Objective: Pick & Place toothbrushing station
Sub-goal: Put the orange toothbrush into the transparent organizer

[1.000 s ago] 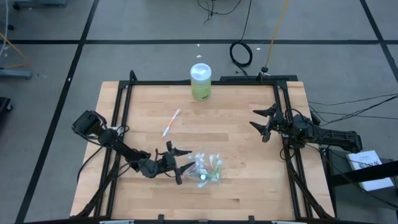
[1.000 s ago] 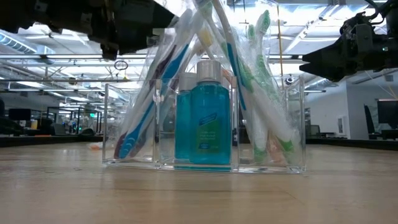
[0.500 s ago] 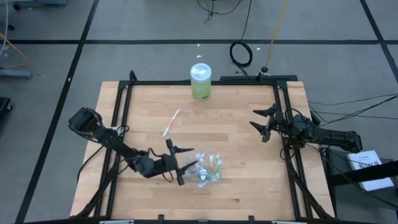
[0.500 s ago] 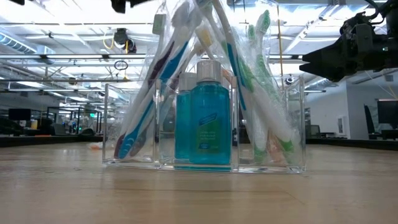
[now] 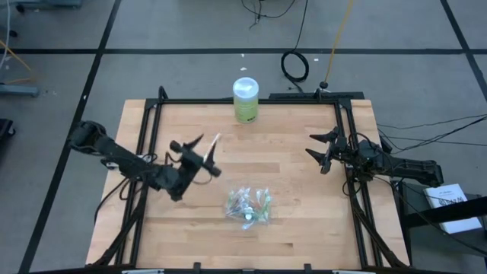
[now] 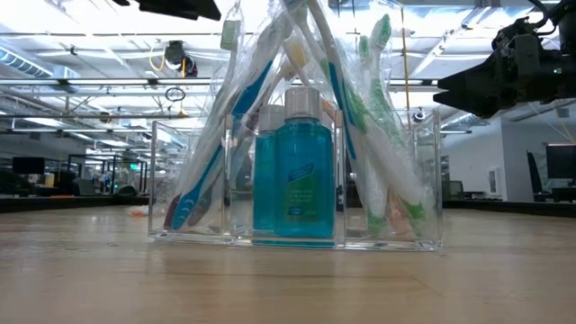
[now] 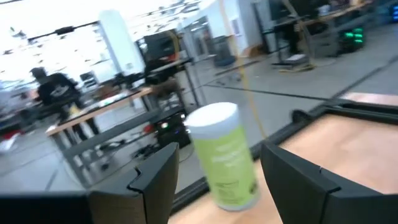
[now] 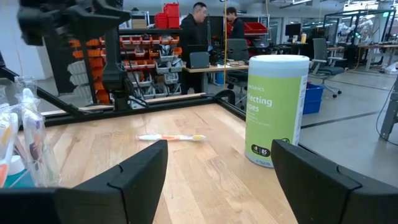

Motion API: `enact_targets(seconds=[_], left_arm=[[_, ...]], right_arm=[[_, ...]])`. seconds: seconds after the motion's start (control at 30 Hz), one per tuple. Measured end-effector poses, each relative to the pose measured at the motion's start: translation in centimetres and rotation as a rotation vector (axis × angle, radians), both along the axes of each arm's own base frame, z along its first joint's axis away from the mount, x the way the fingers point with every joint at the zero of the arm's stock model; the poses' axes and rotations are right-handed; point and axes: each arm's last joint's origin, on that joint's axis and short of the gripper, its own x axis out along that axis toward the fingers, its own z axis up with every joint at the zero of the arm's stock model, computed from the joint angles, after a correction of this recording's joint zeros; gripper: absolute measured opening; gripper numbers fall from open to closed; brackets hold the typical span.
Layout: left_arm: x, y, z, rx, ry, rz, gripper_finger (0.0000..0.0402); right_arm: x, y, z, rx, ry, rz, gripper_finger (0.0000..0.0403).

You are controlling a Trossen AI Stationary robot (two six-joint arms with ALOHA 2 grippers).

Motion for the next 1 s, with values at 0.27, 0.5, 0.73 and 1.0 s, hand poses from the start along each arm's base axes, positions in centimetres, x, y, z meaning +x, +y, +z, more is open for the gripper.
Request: enact_targets(seconds=[0.27,0.5,0.73,1.0], left_arm=[[1.6,2.3,-0.8,-0.105,-0.087,-0.344,0.0232],[2.0,7.3,-4.2,-0.368,0.071,-0.291,0.0232],[1.6,15.1,-4.8,-0.740,0.222,-0.154,0.0232],[1.8,20.6,-9.8,-0.921,0.327,-0.043,0.0232]], right_arm=[[0.0,0.0,0.0,0.000,0.000,0.000,0.0279],[0.0,0.0,0.0,0.000,0.000,0.000,0.0279],[0.0,0.0,0.0,0.000,0.000,0.000,0.0279],[0.0,0.0,0.0,0.000,0.000,0.000,0.0279]])
